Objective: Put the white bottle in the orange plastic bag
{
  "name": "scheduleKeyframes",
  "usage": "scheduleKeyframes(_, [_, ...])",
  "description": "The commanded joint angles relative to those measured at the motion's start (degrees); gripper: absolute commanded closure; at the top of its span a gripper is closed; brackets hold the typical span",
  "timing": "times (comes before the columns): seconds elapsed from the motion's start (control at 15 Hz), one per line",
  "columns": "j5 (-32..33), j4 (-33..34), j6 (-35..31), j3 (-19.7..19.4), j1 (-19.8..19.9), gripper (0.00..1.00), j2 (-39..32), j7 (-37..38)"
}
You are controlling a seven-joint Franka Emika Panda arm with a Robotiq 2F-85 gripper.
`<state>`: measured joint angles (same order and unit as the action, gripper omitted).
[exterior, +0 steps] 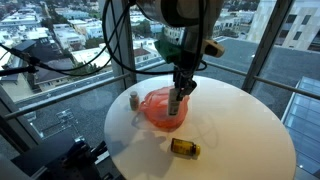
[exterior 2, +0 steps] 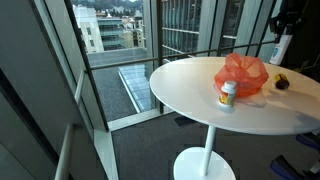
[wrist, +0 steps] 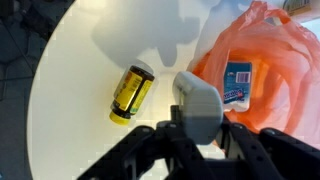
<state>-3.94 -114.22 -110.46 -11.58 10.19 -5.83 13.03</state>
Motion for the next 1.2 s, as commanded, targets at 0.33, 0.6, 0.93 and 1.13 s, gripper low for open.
scheduleKeyframes(0.33, [-1.67, 1.84, -2.37, 3.48, -2.64, 0.90, 1.25, -0.86])
scheduleKeyframes(0.6, [-3.40, 2.28, -4.17, 5.22, -4.12, 0.90, 0.24, -1.33])
scheduleKeyframes(0.93, [-4.30, 1.84, -6.46, 6.63, -5.31, 0.90, -1.94, -1.60])
scheduleKeyframes(1.13, [-4.89, 2.19, -7.88, 6.94, -5.36, 0.90, -3.97, -2.19])
